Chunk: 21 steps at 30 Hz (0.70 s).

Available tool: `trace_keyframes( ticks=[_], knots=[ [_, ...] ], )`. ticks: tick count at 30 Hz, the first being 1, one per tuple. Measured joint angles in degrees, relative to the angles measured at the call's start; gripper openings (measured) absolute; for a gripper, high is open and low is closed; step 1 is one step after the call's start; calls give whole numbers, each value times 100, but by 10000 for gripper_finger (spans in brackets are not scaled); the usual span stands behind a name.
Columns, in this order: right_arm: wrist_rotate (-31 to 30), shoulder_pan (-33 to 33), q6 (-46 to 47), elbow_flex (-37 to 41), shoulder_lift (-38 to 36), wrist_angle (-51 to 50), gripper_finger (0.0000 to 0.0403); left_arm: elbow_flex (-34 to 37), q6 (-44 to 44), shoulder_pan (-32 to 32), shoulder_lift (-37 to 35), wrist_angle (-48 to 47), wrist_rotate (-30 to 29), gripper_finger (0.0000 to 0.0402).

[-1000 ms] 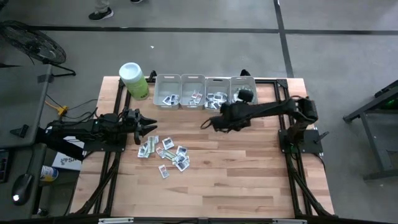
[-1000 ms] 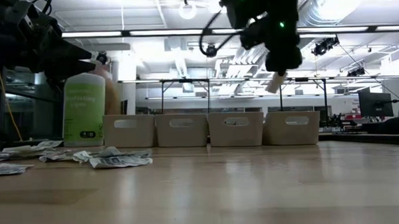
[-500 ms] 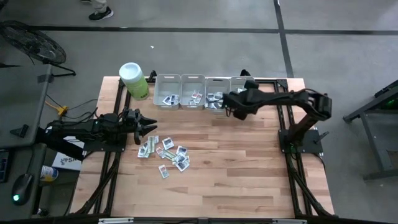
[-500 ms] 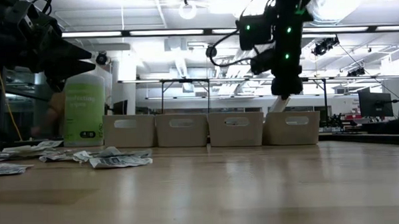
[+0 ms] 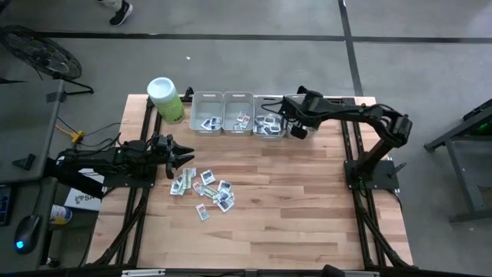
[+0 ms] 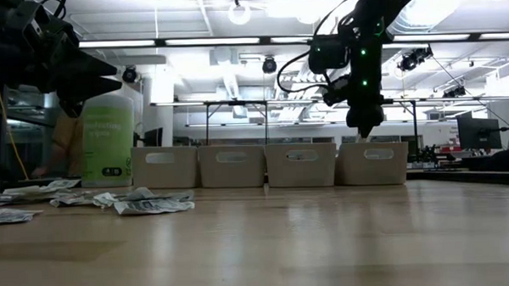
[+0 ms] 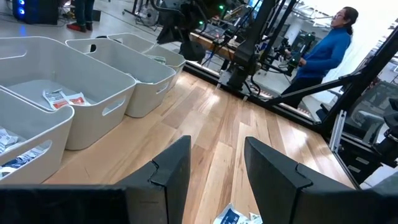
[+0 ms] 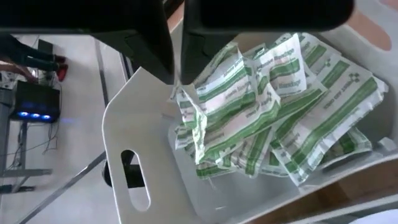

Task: Pick & Place First Aid Supplies
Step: Put the bandage into the right gray bin, then put the alcohol pad into the left gray bin

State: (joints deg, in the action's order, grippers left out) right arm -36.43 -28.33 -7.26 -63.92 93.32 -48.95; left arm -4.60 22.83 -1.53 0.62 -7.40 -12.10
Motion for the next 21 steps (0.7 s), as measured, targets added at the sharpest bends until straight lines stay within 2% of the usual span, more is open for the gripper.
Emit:
trace_keyframes(
  ticks=[10, 18, 21],
  knots=[
    [-14, -16, 176, -55, -20, -16, 111, 0, -1, -1, 0, 0, 2, 150],
    [446, 195, 229, -285, -512, 5, 164, 0, 0, 1, 0, 0, 2, 150],
    [925, 338, 260, -291, -746, 188, 173, 0, 0, 1, 0, 0, 2, 150]
  ],
)
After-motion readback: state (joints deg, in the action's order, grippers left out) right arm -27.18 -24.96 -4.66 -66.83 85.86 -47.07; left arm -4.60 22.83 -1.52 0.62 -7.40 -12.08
